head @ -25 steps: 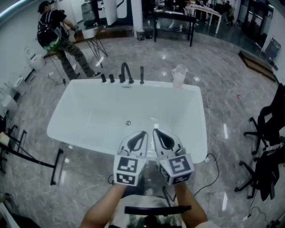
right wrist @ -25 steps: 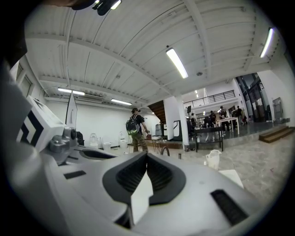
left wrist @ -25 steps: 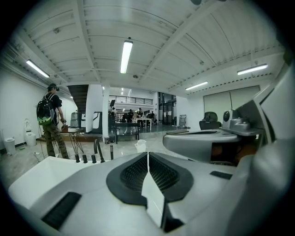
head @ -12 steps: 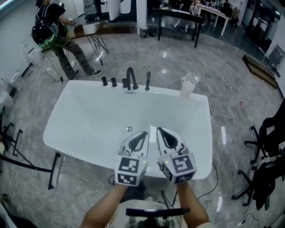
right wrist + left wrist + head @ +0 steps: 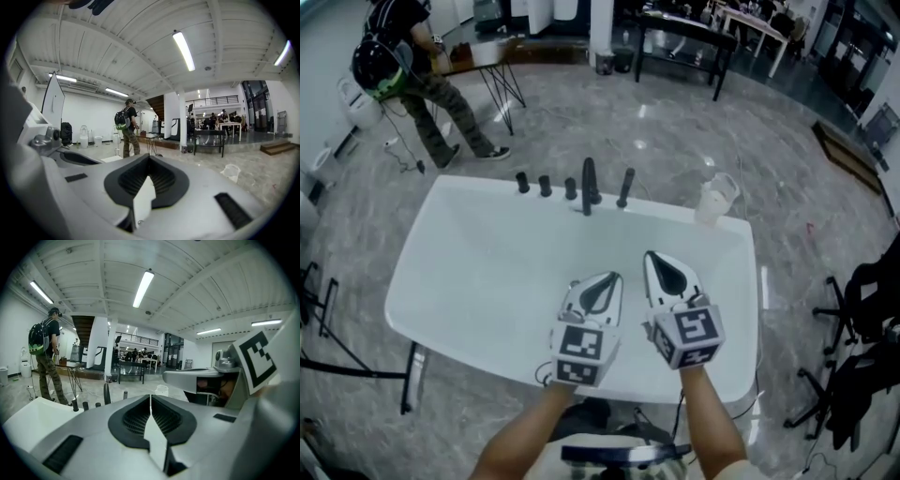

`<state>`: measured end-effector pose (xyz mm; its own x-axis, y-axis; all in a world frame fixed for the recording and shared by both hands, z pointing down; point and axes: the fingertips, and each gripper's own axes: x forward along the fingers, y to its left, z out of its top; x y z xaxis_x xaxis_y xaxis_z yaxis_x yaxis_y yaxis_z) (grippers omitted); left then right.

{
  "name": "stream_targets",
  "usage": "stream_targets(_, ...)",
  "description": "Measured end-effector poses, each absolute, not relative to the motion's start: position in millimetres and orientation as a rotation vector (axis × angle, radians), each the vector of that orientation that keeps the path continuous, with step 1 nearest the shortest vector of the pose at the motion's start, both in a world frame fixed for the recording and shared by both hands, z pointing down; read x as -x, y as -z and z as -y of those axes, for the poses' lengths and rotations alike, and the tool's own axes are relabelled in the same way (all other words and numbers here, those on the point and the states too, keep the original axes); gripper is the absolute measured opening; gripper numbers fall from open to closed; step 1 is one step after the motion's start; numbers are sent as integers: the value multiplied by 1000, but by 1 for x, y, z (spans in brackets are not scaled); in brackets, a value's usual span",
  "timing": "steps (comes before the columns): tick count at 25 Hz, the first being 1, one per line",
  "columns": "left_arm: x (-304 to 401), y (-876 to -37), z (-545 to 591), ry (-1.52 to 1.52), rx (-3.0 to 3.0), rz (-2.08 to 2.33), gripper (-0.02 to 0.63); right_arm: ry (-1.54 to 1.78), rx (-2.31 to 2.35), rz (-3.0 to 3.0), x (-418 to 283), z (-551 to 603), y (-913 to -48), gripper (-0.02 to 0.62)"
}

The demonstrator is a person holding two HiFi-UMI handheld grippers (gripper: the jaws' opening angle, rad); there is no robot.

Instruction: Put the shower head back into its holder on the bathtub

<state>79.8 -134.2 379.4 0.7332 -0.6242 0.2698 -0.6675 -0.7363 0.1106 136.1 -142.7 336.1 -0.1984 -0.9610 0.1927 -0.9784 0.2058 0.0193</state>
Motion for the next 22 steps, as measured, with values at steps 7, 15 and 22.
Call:
stream_targets(7,-77,-390,190,-309,-2734,1014,21,-149,-1907,2246,-147,216,-351,5)
stream_targets(15,-79,-417,242,-393,-2752,1032,21,-176,-1919,2206,-174,300,-406,48)
stream_targets(22,-70,-449,272,-394,-2730,1096,21,-247,-1894,2195,-199,368,-480,107)
